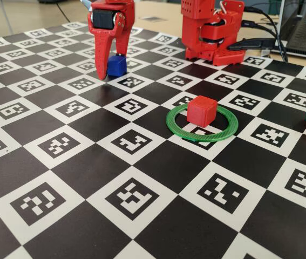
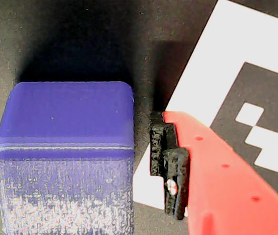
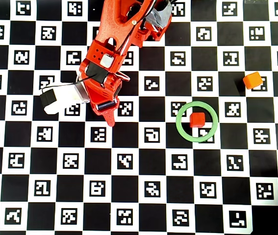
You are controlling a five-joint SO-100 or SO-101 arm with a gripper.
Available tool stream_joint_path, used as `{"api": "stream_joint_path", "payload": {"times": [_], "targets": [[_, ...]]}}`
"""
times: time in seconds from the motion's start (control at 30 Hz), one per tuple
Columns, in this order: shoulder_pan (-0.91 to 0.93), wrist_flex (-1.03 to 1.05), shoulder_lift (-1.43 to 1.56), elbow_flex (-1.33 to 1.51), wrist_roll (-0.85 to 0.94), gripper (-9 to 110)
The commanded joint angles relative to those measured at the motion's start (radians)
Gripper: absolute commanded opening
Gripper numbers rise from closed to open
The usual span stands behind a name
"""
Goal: Grab the red cube then put it in the green circle then put the blue cube on top and finally the orange cube on top
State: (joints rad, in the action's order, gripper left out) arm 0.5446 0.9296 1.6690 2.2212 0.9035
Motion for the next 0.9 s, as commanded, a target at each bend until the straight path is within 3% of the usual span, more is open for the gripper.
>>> {"api": "stream_joint_path", "payload": {"times": [0.0,0.53,0.87], "targets": [[0.006,-0.011,0.015,-0.009,-0.006,20],[-0.006,0.127,0.023,-0.115,-0.089,12],[-0.06,0.471,0.041,-0.466,-0.319,12]]}}
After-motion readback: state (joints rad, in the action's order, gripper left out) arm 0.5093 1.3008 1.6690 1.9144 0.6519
